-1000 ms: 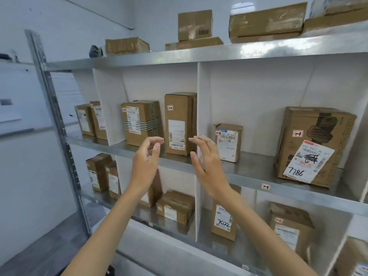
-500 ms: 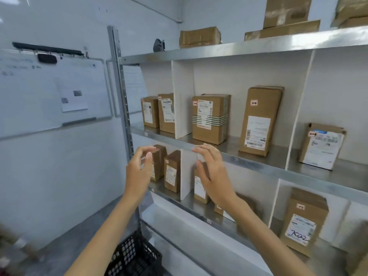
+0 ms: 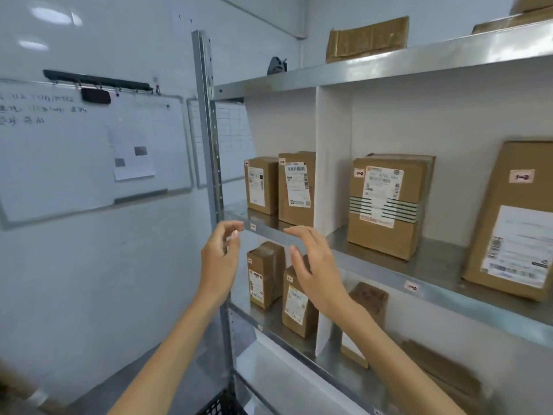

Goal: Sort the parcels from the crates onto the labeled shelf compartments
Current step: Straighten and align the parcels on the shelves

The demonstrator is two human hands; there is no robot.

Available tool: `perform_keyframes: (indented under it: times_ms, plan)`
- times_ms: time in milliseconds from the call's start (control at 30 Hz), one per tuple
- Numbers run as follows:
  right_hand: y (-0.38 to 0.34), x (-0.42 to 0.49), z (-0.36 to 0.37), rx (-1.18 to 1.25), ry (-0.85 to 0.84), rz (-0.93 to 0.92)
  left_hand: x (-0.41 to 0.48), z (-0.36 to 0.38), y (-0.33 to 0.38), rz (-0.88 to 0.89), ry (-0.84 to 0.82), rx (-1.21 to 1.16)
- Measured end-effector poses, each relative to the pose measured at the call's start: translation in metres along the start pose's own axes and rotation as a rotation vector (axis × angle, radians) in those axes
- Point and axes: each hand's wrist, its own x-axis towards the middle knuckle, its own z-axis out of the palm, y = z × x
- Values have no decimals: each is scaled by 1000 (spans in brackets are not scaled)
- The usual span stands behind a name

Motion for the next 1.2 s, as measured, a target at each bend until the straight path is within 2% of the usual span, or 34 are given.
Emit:
perform_keyframes:
  times_ms: [333, 467, 700, 900, 1033, 1100, 1200]
  plan:
    - [50, 86, 74, 92, -161, 115, 100, 18, -75, -41, -22, 39]
    - [70, 114, 97, 164, -176, 225, 146, 33, -107, -64, -66, 40]
    - [103, 180, 131, 283, -130, 441, 232, 74, -162, -90, -147, -17]
    - [124, 225, 180, -34, 15, 496, 281, 95, -212, -131, -241, -49]
    - [134, 244, 201, 43, 81, 615, 295, 104, -232, -153, -368, -144]
    - [138, 249, 207, 4, 88, 636, 299, 106, -240, -125, -419, -180]
    - [140, 253, 213, -45, 103, 641, 303, 105, -251, -81, -419, -176]
